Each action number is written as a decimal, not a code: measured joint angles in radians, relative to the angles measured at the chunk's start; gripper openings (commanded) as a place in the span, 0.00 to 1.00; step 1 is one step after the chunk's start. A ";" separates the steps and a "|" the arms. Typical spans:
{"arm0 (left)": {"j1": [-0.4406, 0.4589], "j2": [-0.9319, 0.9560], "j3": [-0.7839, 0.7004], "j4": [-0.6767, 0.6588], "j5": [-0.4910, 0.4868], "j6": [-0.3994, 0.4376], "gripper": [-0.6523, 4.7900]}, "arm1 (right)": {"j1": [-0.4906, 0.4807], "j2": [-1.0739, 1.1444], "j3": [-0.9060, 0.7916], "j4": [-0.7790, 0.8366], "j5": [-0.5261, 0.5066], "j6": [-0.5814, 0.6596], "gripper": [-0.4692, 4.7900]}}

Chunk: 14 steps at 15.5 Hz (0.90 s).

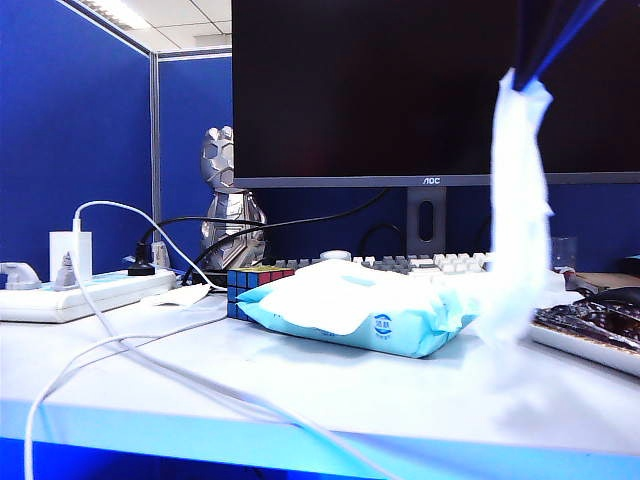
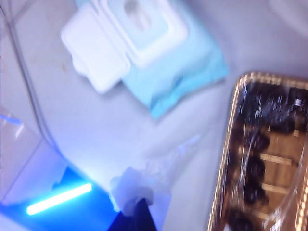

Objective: Pull out a wet wipe from the sky blue wet wipes packet and place it on the table.

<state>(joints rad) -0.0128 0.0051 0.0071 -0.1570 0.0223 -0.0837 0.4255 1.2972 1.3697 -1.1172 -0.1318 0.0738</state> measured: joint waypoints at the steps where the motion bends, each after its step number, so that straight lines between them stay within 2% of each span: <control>1: 0.000 0.000 0.000 0.000 0.000 0.000 0.12 | 0.000 0.002 0.000 -0.026 0.000 -0.001 0.08; 9: 0.000 0.000 0.000 0.000 0.000 0.000 0.12 | 0.000 0.149 -0.001 -0.111 -0.003 -0.042 0.08; 12: 0.000 0.000 0.000 0.000 0.000 0.000 0.12 | 0.000 0.215 -0.001 -0.114 -0.088 -0.071 0.08; 14: 0.000 0.000 0.000 0.000 0.000 0.000 0.12 | 0.000 0.260 -0.001 -0.110 -0.097 -0.079 0.08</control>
<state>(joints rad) -0.0128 0.0051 0.0071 -0.1570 0.0223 -0.0841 0.4259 1.5574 1.3689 -1.2274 -0.2283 -0.0048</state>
